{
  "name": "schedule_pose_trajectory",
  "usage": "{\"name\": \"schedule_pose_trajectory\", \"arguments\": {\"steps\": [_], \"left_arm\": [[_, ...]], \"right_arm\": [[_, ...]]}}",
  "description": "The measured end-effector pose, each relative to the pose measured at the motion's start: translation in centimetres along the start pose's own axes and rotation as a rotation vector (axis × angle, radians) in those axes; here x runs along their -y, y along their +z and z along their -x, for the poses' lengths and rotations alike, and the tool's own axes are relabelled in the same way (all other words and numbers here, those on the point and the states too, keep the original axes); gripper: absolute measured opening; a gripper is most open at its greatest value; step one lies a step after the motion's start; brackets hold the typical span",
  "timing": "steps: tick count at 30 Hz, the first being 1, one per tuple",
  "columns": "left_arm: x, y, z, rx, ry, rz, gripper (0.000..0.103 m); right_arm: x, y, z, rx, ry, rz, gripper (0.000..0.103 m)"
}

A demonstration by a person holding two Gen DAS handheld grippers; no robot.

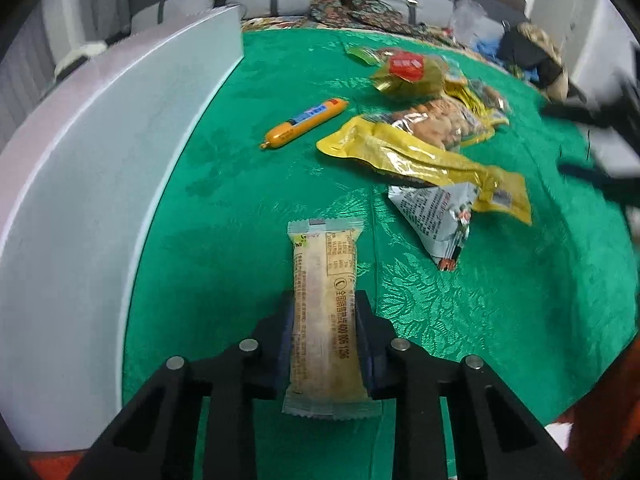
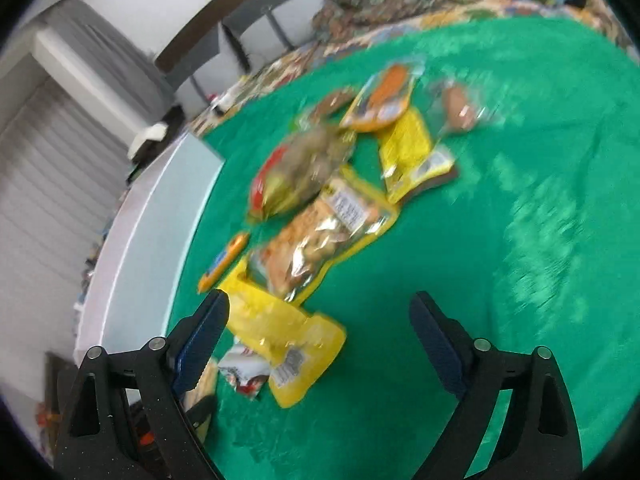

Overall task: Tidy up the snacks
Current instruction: 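Close the left tool on the cream wrapped snack bar, then close the right tool on the white triangular snack packet, then carry snack bar and packet over white box and open both tools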

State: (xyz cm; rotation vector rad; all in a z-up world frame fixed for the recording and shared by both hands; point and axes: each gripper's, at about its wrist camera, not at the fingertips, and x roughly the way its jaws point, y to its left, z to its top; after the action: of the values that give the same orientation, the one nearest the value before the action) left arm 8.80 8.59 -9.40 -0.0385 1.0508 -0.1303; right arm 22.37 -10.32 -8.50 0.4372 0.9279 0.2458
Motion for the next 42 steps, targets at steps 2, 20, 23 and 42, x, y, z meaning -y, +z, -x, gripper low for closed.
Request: {"name": "schedule_pose_trajectory", "arguments": {"steps": [2,20,23,42], "left_arm": [[-0.7,0.0,0.2,0.004,-0.024,0.037,0.026],[-4.6,-0.8,5.3,0.094,-0.126,0.221,0.026],[-4.6,-0.5,6.2,0.101,-0.167,0.239,0.026],[-25.0,5.2,11.4,0.121,0.117,0.508,0.074]], "right_arm": [[-1.1,-1.6,0.6,-0.079,-0.018,0.043,0.093],[-8.3,-6.6,-7.6,-0.104,-0.081,0.363,0.045],[-6.7,-7.0,-4.2,-0.121,-0.011,0.287,0.045],[-28.3,-1.3,-1.6,-0.131,0.412,0.372,0.058]]}}
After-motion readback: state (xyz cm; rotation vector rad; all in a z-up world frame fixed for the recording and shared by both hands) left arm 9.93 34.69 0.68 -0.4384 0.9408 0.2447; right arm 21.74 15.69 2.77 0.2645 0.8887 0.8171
